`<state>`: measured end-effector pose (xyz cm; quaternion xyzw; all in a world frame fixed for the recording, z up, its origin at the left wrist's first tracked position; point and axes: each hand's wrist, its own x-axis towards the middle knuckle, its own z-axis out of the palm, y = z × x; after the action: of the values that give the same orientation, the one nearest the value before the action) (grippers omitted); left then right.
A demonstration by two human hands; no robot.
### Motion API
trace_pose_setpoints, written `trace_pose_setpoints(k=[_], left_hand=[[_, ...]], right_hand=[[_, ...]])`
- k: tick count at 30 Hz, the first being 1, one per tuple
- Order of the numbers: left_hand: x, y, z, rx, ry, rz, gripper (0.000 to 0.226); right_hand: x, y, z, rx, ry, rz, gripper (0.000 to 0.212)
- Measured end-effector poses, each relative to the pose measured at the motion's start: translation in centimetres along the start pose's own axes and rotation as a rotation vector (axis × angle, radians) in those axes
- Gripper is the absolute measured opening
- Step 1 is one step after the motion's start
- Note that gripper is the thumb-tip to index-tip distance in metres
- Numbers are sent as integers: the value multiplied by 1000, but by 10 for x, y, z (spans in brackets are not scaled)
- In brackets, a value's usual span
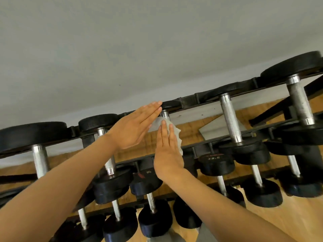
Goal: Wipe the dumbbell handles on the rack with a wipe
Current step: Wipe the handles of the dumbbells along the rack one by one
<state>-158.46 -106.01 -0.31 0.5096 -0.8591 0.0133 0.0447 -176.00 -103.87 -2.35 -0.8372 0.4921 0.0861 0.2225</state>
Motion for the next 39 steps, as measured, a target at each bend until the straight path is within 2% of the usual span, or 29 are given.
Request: trace_pose_setpoints(k=[6,10,12,14,18,21,25,28,31,33,36,39], left_hand=[[11,-38,-5,-30,-25,244,53],[21,-56,-6,-68,-23,386,55],[26,-64,-6,-74,-25,446,58],[30,-71,-5,-84,-25,498,59],[32,-77,1,-99,-1,562,57],[34,-79,3,-123,11,588,55],[35,-80,3,-124,33,607,53],[34,-78,4,-146,39,592,54],[36,-80,5,-188,35,582,50],[36,-80,6,-207,53,576,47],[35,-79,4,-201,75,571,48],[36,-77,3,-183,85,574,47]], right_hand=[[15,-35,12,173,162,262,85],[43,-59,18,429,495,410,79],[56,-63,21,399,629,461,66],[57,-62,27,332,675,495,61],[43,-68,41,333,676,663,69],[49,-72,38,412,702,736,58],[68,-71,12,545,714,608,56],[69,-66,12,521,724,561,55],[49,-68,34,368,705,704,58],[37,-75,40,327,613,813,69],[37,-86,36,311,492,879,76],[50,-79,23,404,576,901,59]])
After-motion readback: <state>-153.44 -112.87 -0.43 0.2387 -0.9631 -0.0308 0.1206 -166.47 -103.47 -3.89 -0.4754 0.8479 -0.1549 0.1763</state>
